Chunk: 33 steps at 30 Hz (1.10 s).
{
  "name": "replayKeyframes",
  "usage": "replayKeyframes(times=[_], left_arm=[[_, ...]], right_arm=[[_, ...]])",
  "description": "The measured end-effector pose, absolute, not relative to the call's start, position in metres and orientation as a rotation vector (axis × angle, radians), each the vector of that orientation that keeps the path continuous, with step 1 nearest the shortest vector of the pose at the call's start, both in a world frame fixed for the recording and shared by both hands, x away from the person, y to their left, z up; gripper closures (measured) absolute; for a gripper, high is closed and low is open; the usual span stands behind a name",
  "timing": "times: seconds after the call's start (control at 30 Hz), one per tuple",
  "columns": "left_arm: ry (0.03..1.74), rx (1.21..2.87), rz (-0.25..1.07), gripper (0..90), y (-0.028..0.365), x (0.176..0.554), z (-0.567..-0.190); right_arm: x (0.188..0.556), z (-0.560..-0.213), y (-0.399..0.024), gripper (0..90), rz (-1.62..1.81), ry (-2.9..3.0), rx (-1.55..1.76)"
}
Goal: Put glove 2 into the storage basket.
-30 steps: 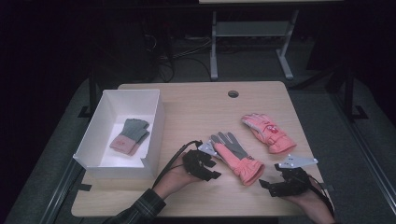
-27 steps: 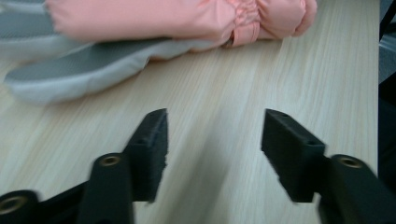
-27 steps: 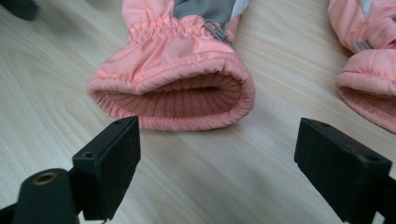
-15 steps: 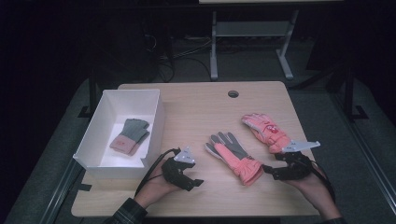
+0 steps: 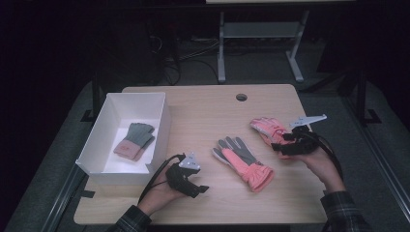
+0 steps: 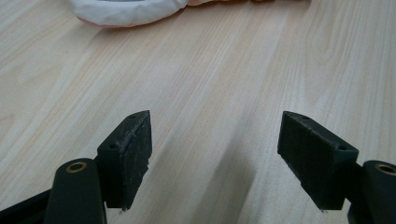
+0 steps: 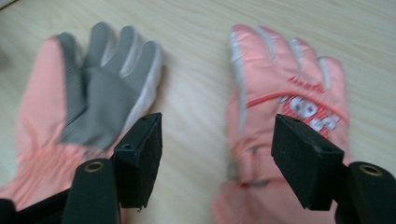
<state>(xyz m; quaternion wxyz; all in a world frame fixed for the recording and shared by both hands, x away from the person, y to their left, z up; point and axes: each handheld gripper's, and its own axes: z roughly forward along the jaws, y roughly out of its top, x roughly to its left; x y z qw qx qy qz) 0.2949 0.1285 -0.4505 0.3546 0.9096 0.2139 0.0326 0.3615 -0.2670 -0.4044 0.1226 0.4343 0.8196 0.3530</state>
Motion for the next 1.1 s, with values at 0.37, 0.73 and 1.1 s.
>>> replayKeyframes(times=[0.37,0.73,1.1], left_arm=[[0.553,2.368,0.094,26.0,0.13,0.297,-0.451],[0.547,2.404,0.071,26.0,0.127,0.296,-0.455],[0.553,2.411,0.078,26.3,0.127,0.298,-0.457]], right_arm=[[0.414,-0.424,-0.284,47.7,0.99,2.41,1.358],[0.418,-0.446,-0.277,54.7,0.907,2.468,1.332],[0.417,-0.446,-0.273,83.8,0.85,2.468,1.281]])
